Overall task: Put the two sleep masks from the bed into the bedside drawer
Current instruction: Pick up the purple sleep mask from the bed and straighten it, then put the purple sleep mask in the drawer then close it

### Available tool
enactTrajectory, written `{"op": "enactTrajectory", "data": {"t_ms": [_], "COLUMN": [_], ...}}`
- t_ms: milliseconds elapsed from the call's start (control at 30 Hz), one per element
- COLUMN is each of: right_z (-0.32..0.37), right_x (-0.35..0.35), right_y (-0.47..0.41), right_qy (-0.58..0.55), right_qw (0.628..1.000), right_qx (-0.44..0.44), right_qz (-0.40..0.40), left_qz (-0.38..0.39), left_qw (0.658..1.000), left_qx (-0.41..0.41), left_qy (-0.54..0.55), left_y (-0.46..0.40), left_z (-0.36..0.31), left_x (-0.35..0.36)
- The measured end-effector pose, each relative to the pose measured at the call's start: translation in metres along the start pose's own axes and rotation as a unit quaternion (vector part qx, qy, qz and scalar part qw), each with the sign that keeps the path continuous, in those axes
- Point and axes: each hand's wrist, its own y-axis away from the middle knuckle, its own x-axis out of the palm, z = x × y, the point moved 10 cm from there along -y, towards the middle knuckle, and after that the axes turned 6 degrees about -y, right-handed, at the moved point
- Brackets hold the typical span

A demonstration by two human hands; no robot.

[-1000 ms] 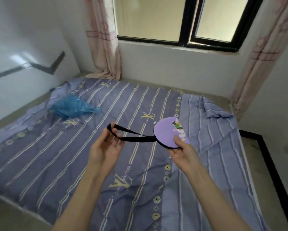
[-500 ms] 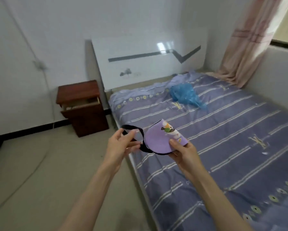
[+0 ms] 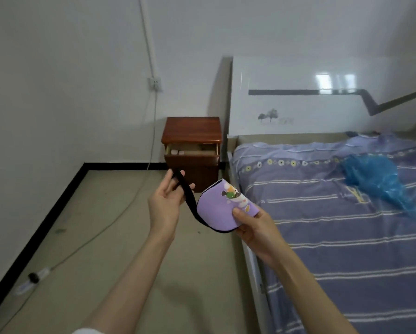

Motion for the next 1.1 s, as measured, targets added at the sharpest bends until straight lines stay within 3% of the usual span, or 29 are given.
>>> {"op": "enactTrajectory", "data": {"t_ms": [100, 267, 433, 567, 667, 800, 900, 1100], "right_z": [-0.001, 0.009, 0.021, 0.038, 0.059, 0.077, 0.071, 0.028], "right_x": [0.013, -0.008, -0.011, -0.014, -0.028, -0.061, -0.071, -0.083], "right_y": [-0.051, -0.124, -0.206, -0.283, -0.342, -0.413, -0.457, -0.536], "right_qy": [-0.039, 0.064, 0.2, 0.355, 0.36, 0.251, 0.199, 0.196], "right_qw": [0.999, 0.995, 0.979, 0.933, 0.931, 0.967, 0.976, 0.967], "right_qx": [0.007, 0.005, 0.032, 0.018, 0.014, 0.051, 0.084, 0.161], "right_qz": [-0.01, -0.076, -0.008, 0.062, 0.064, 0.0, -0.002, -0.008], "left_qz": [0.009, 0.211, 0.287, 0.3, 0.281, 0.225, 0.196, 0.069], "left_qw": [1.0, 0.953, 0.916, 0.893, 0.898, 0.919, 0.924, 0.955], "left_qx": [-0.017, -0.068, -0.065, -0.052, -0.061, -0.087, -0.118, -0.238], "left_qy": [-0.017, -0.206, -0.271, -0.331, -0.333, -0.311, -0.307, -0.161], "left_y": [-0.045, -0.101, -0.182, -0.251, -0.304, -0.365, -0.403, -0.474], "left_z": [0.0, 0.026, 0.043, 0.055, 0.065, 0.081, 0.1, 0.164], "left_x": [-0.009, 0.023, 0.068, 0.106, 0.132, 0.144, 0.14, 0.115]}}
